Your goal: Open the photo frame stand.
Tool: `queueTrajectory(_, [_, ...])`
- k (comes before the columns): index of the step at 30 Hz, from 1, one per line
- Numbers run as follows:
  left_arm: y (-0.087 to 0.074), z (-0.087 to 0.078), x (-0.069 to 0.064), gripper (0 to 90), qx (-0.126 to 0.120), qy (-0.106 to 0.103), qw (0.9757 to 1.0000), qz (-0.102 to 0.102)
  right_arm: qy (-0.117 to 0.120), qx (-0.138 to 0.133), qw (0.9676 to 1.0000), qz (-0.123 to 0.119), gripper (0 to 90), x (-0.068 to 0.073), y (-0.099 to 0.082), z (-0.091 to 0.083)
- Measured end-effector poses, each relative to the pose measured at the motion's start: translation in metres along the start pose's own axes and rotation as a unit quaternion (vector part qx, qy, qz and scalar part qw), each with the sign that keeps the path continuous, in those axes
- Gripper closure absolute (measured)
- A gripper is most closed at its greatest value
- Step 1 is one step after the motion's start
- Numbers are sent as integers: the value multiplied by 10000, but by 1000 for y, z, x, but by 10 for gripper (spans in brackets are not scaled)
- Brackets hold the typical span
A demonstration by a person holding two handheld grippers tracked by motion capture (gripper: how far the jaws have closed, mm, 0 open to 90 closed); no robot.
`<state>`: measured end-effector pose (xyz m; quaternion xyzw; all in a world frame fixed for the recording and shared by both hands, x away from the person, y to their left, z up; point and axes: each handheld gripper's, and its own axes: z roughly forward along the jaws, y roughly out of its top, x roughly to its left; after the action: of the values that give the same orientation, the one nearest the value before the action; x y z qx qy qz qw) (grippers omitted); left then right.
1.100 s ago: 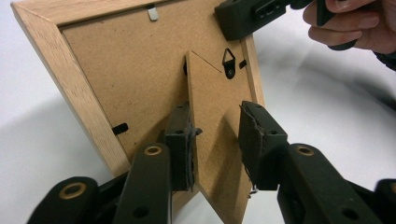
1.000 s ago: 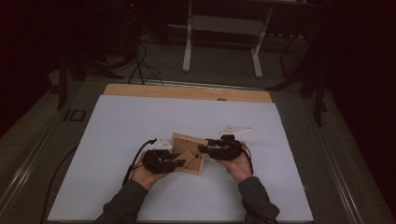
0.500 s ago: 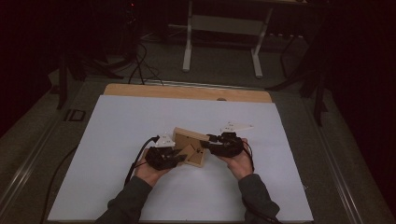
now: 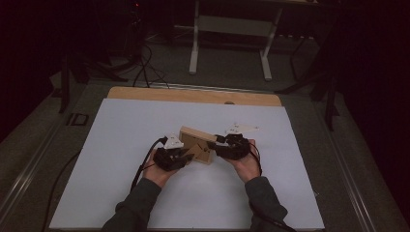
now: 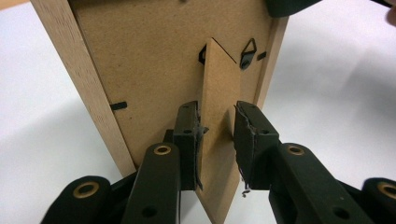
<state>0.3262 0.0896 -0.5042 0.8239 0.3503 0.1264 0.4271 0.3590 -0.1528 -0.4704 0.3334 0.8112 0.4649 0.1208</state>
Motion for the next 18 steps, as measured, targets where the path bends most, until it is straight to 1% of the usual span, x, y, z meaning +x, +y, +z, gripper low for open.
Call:
queueTrajectory(4, [0,4,1,724,-29,35,10000,-46,-113,42,9999,-123,573,2,2,1])
queueTrajectory(8, [0,5,2,726,-73,53,10000,-39,-121,41,9997,-184,571,2,2,1])
queueTrajectory(13, [-2,5,0,729,-43,48,10000,59,-8,6,9999,-126,563,2,-1,0])
queueTrajectory(18, [-3,4,-1,739,-90,17,9999,43,117,-31,9999,-17,554,1,-4,-2])
